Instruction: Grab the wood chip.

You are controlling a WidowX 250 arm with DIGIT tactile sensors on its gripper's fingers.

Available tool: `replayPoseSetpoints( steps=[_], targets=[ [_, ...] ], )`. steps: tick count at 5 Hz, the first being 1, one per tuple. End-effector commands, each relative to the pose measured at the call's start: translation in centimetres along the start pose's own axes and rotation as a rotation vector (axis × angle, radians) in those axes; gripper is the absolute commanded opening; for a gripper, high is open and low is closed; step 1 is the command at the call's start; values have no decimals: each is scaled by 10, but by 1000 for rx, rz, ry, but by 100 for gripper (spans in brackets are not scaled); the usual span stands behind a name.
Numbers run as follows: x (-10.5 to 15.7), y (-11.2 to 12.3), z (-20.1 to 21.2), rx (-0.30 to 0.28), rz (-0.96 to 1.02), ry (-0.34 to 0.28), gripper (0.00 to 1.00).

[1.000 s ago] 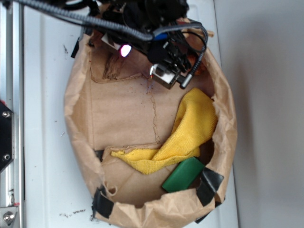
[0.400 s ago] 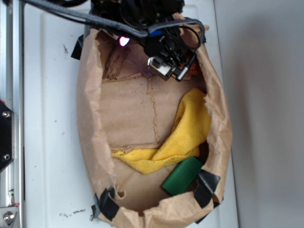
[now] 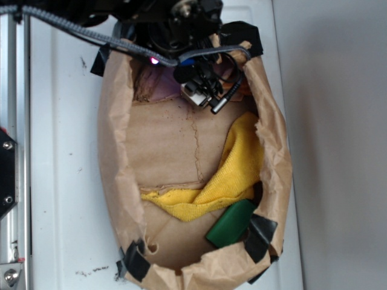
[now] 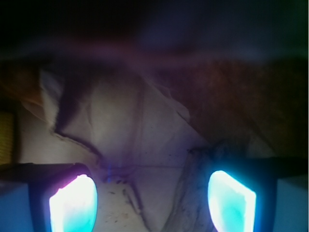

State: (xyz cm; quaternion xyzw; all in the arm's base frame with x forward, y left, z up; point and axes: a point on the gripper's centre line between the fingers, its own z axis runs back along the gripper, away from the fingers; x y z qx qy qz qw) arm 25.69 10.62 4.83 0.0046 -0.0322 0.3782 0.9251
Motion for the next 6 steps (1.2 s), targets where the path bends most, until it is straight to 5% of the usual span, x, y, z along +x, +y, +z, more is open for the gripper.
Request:
replayPoseSetpoints(
  steps=[1,2,3,6],
  targets=[
    [1,11,45,-57,89,20,100],
    [-11,0,66,-46,174,63,100],
    [-16,-4,62,20,219,-15,100],
    [1,17,23,108,219,-102,100]
  ],
)
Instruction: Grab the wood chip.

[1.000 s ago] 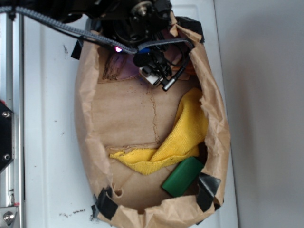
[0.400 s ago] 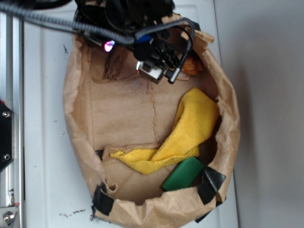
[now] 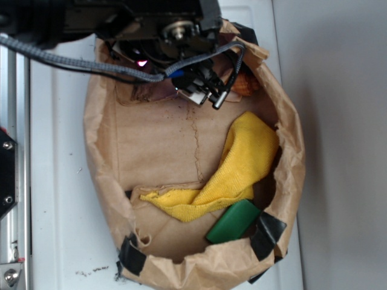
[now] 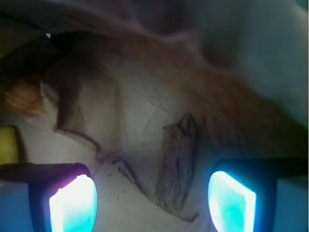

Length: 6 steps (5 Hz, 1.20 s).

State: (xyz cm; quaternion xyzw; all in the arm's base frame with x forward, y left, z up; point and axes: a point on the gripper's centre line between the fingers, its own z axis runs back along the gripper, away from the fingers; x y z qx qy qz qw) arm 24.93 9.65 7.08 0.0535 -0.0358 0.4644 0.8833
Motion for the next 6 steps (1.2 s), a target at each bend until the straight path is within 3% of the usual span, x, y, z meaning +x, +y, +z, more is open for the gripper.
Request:
replayPoseSetpoints(
  steps=[1,2,4,6],
  targets=[
    [19,23,-8,29,33,-64,100],
    [23,31,-12,19,10,-85,100],
    [25,30,-33,-56,-118,41,100],
    [23,34,-32,-48,-146,72,100]
  ],
)
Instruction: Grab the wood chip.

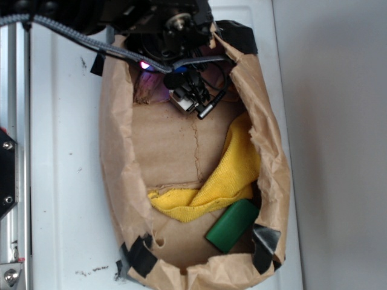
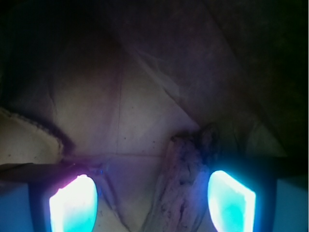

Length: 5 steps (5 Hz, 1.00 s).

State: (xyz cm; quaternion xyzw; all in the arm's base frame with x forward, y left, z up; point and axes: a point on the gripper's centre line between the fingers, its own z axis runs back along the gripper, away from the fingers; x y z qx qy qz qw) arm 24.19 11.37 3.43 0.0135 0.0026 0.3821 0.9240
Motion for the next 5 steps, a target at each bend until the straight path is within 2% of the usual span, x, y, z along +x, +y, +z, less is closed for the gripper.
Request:
replayPoseSetpoints(
  steps=[1,2,5],
  targets=[
    [10,23,10,-12,72,-55,0],
    [14,22,9,-17,59,-92,0],
    [17,21,9,-31,57,-150,0]
  ],
)
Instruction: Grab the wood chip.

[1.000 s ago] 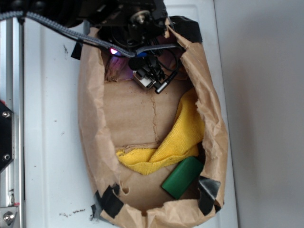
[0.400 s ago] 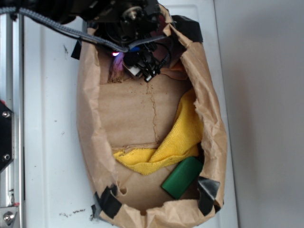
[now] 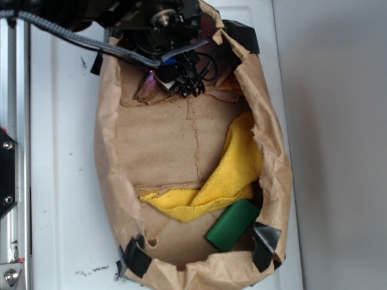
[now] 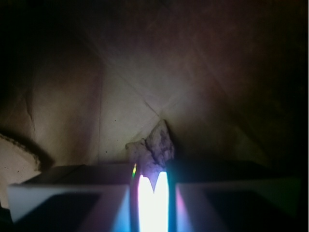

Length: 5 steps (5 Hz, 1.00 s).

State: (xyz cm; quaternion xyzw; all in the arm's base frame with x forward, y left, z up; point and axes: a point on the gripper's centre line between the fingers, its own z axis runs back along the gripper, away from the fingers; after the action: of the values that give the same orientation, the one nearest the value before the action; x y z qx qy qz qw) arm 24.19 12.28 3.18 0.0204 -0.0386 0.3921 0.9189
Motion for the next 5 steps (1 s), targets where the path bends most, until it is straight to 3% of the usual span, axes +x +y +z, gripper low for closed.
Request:
replayPoseSetpoints(
  steps=[1,2,5],
  targets=[
    [-25,14,34,-52,21,-16,52],
    [-25,14,40,-66,22,16,100],
    [-18,11,35,-64,16,54,100]
  ],
)
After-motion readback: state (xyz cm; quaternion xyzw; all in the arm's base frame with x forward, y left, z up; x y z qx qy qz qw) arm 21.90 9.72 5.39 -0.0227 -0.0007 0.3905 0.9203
